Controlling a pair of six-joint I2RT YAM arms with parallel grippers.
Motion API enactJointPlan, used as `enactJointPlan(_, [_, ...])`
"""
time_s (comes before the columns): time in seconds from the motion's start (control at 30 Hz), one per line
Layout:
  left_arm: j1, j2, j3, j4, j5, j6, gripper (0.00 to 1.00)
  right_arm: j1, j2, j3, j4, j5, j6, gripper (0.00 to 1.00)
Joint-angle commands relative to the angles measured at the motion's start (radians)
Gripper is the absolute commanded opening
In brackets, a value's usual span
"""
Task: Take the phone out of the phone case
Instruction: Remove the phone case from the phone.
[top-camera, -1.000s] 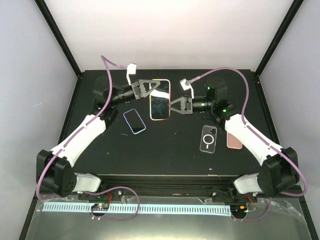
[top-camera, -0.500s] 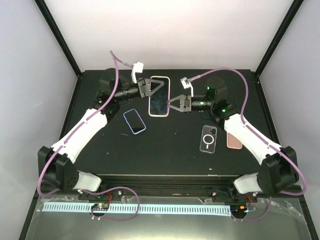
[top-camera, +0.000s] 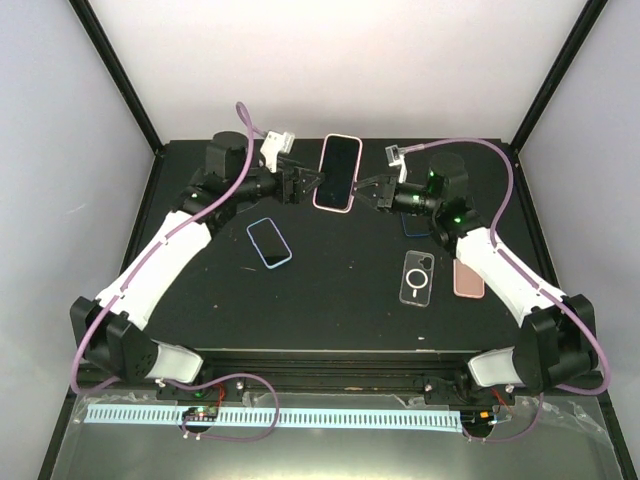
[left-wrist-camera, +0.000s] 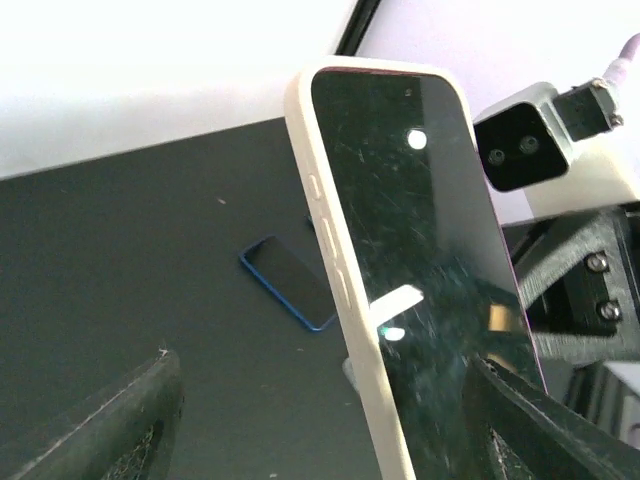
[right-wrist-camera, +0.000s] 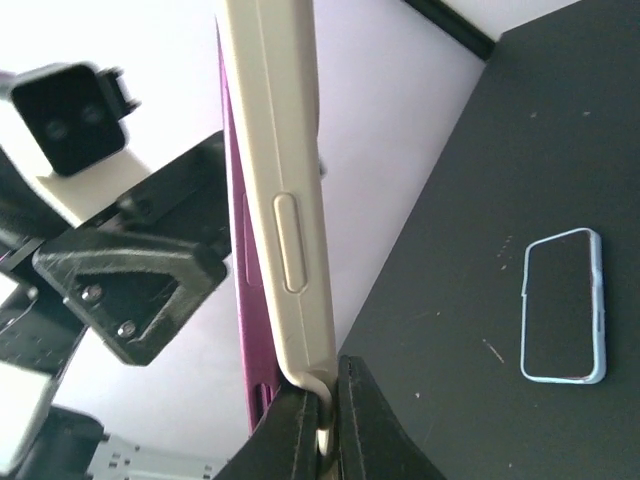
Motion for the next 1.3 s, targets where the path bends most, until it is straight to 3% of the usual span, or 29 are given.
enactJointPlan(0.0, [-0.008, -0.059, 0.074, -0.11, -0.109, 0.225, 0.77, -0.034, -0.014, -0.023, 0.095, 0.059, 0.084, 0.01])
enactJointPlan(0.1, [-0.065, -0.084, 0.084, -0.161, -0.183, 0.37, 0.76, -0.053, -0.003, -0.028, 0.097, 0.069, 0.101, 0.01])
enactJointPlan(0.2, [-0.199, -0.098, 0.085, -0.209, -0.335, 0.558, 0.76, -0.058, 0.0, -0.026, 0.075, 0.088, 0.112, 0.01])
enactJointPlan(0.43, [-0.421, -0.067, 0.047, -0.158, -0.642, 0.862, 0.75, -0.059, 0.009, -0.053, 0.09, 0.105, 0.169, 0.01])
enactJointPlan(0.73, [-0.537, 0.009, 0.067, -0.09, -0.815, 0.971, 0.74, -0.059, -0.016, -0.067, 0.102, 0.107, 0.186, 0.01])
enactJointPlan(1.27, [-0.546, 0.075, 0.023, 0.045, -1.013, 1.102, 0.71, -0.058, -0.052, -0.108, 0.145, 0.09, 0.246, 0.01])
